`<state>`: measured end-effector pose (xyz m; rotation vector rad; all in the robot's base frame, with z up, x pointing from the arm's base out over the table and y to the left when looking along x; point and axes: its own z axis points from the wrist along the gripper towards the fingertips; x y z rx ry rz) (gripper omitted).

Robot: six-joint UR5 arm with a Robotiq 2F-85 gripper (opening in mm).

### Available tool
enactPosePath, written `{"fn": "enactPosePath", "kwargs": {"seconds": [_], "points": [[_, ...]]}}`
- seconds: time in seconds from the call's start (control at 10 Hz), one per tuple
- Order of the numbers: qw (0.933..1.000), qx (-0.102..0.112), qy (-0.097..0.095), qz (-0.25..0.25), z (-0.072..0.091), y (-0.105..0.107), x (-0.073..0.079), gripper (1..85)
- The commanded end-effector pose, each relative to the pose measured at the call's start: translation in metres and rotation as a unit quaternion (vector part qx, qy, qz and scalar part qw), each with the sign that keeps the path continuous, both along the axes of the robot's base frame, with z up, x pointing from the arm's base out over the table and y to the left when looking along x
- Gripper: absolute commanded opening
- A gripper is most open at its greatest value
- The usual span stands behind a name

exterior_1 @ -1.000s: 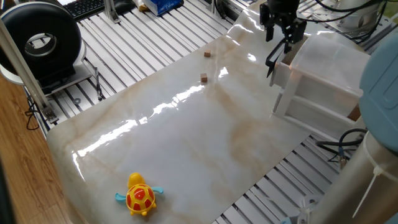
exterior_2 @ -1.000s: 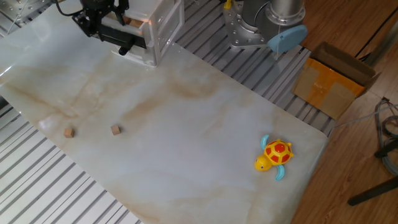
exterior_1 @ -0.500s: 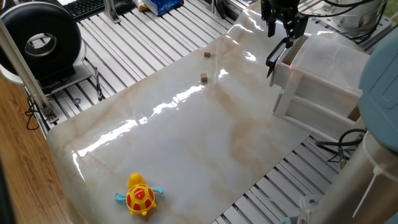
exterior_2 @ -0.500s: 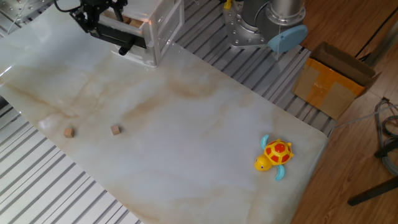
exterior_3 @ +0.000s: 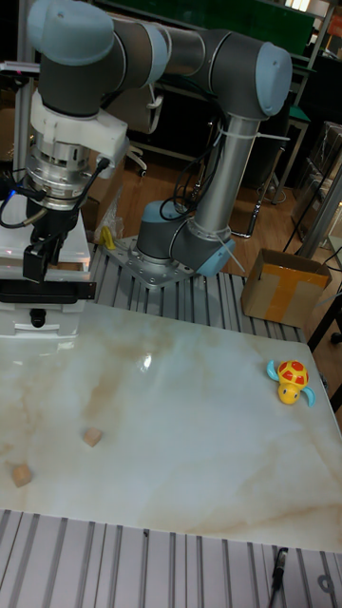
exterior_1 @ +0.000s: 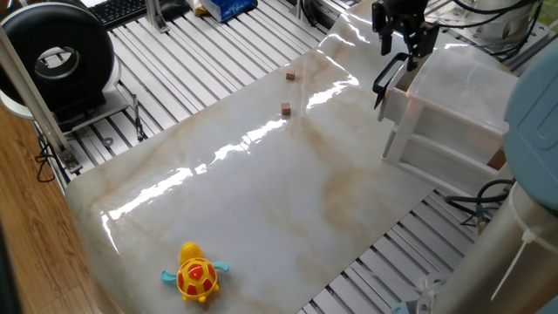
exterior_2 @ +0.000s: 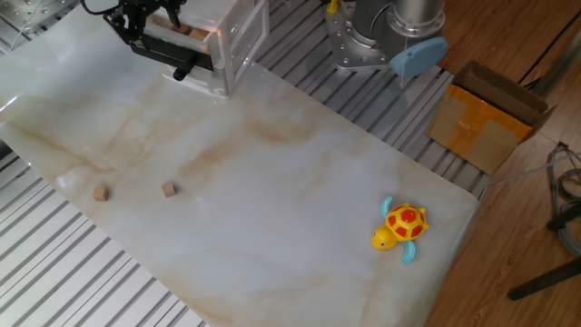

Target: Take something out of a drawer

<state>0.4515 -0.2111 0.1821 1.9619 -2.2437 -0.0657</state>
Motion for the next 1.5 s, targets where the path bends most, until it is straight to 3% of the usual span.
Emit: {"fn": "enactPosePath", "kwargs": {"seconds": [0.0,0.8,1.0,1.4], "points": [[1.0000,0.009,-0.002,-0.002,-0.004,0.004,-0.001,64.7],[1.0000,0.003,-0.004,0.001,-0.007,0.007,0.003,62.7],[0.9999,-0.005,-0.009,0.008,0.000,0.009,0.011,62.0],[0.9999,0.003,-0.017,-0.002,0.010,0.029,0.022,60.3]]}}
